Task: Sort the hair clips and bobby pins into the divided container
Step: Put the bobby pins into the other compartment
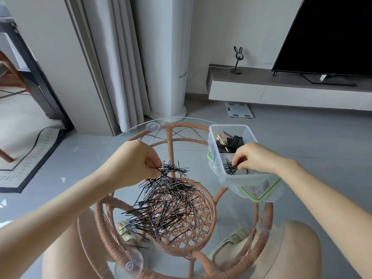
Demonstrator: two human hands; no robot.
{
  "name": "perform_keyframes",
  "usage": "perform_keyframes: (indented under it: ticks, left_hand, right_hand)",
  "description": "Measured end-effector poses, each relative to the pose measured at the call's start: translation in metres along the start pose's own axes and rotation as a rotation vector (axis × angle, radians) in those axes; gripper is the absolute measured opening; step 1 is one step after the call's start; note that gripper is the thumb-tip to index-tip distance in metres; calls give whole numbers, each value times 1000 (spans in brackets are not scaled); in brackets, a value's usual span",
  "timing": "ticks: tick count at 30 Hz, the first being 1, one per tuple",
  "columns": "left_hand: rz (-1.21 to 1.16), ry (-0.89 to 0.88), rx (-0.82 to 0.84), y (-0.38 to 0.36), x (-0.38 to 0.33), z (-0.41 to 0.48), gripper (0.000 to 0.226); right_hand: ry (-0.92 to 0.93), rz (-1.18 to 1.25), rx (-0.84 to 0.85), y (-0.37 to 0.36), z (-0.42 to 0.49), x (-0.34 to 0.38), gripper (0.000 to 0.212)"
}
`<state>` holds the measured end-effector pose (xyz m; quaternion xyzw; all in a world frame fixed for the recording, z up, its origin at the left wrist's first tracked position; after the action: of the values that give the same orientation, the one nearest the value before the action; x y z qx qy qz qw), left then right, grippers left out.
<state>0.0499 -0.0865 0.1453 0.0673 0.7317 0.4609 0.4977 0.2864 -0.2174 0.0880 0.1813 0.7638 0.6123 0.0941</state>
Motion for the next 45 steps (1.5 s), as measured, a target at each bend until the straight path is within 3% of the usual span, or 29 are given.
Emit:
perform_keyframes:
  ticks: [5, 12, 16, 18, 20, 24, 26, 30, 33, 38, 40, 42, 45]
  left_hand:
    - [-35, -83, 15, -8, -38, 14, 14]
    - [-100, -309, 58, -56, -120, 63, 19]
    - [52, -411, 119, -101, -141, 89, 6]
    - [147, -433, 168, -124, -142, 100, 20]
    - [208, -428, 207, -144, -138, 109, 29]
    - [318, -411, 293, -173, -135, 118, 8]
    - [314, -409, 364, -182, -136, 119, 10]
    - [253, -373, 530, -185, -135, 116, 41]
    - [110, -331, 611, -170, -134, 109, 44]
    - [-83, -318, 375, -105, -111, 96, 28]
    - [-98, -294, 245, -82, -78, 83, 26]
    - [-56, -272, 103, -68, -35, 66, 29]
    - [58, -148, -39, -66, 44, 32, 61]
  right_hand:
    - [-32, 116, 3, 0, -6, -9, 18]
    - [-183, 250, -295, 21, -40, -49, 13]
    - [-201, 279, -351, 18, -53, -59, 12]
    - [-191, 276, -366, 18, -55, -61, 13]
    - [-182, 265, -364, 18, -55, -62, 15]
    - [-168, 202, -357, 18, -52, -60, 17]
    - [-167, 180, -351, 16, -49, -58, 17]
    - [-167, 151, -342, 15, -49, -54, 18]
    - [-178, 111, -376, 19, -53, -51, 18]
    - [-86, 196, -573, 36, -81, -4, 10]
    - [-5, 307, -487, 21, -86, 28, 20]
    - [54, 370, -330, -8, -85, 59, 45]
    - [99, 420, -161, -65, -71, 97, 78]
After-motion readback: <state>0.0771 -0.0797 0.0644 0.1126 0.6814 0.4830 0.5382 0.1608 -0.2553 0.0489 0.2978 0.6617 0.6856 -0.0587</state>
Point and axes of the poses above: each hand's wrist, its own z-axis towards the middle knuckle, its own y-axis out of the back of the hand, x = y × z, the point moved 8 cm from there along z, towards the middle knuckle, and after that the axes turned 14 degrees about -z, right-handed, at the moved point
